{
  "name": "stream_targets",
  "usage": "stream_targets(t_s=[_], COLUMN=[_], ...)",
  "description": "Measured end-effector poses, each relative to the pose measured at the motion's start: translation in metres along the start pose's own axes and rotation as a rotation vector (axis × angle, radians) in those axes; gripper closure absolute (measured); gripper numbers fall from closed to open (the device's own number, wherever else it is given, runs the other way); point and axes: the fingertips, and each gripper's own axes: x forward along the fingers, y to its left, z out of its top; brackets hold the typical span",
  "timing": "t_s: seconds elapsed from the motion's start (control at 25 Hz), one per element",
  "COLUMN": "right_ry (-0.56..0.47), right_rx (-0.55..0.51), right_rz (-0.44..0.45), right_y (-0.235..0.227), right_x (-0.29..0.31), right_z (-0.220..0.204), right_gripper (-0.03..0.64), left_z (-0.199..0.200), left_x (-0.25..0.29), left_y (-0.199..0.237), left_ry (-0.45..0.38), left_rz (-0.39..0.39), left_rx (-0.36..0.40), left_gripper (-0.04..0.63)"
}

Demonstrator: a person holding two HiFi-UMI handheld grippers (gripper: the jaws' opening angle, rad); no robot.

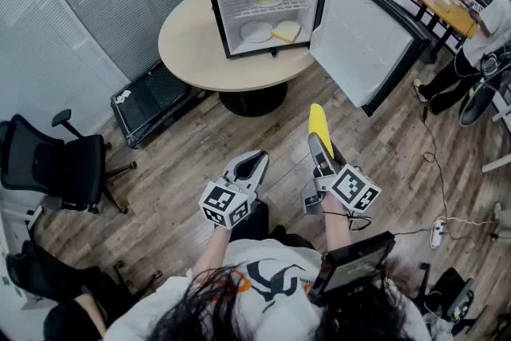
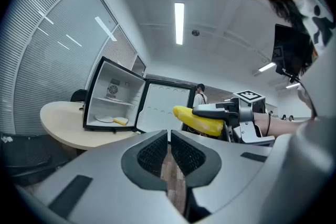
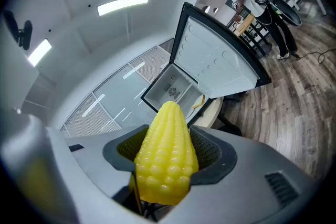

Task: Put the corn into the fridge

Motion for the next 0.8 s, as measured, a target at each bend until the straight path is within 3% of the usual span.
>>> stream_targets(t_s=[0.2, 0.52, 0.8], right_ry=[0.008, -0.003, 0.005], right_rx=[-0.035, 0.006, -0.005], right_rz=[0.011, 0.071, 0.072], right_y=[0.004, 0.020, 0.016], right_x=[-0.021, -0.028, -0.026], right_z=[-0.002, -0.003, -0.003], right_gripper=[0.364, 0.364, 0.365], left_z=[0.010, 0.017, 0.015], left_x=[-0.007, -0.014, -0.011], left_y=[-0.019, -0.024, -0.023], left_ry=[-0.048, -0.059, -0.051], left_rz=[0.010, 0.023, 0.030], left_rx=[0.005, 0.021, 0.020], left_gripper=[0.583, 0.581, 0.582])
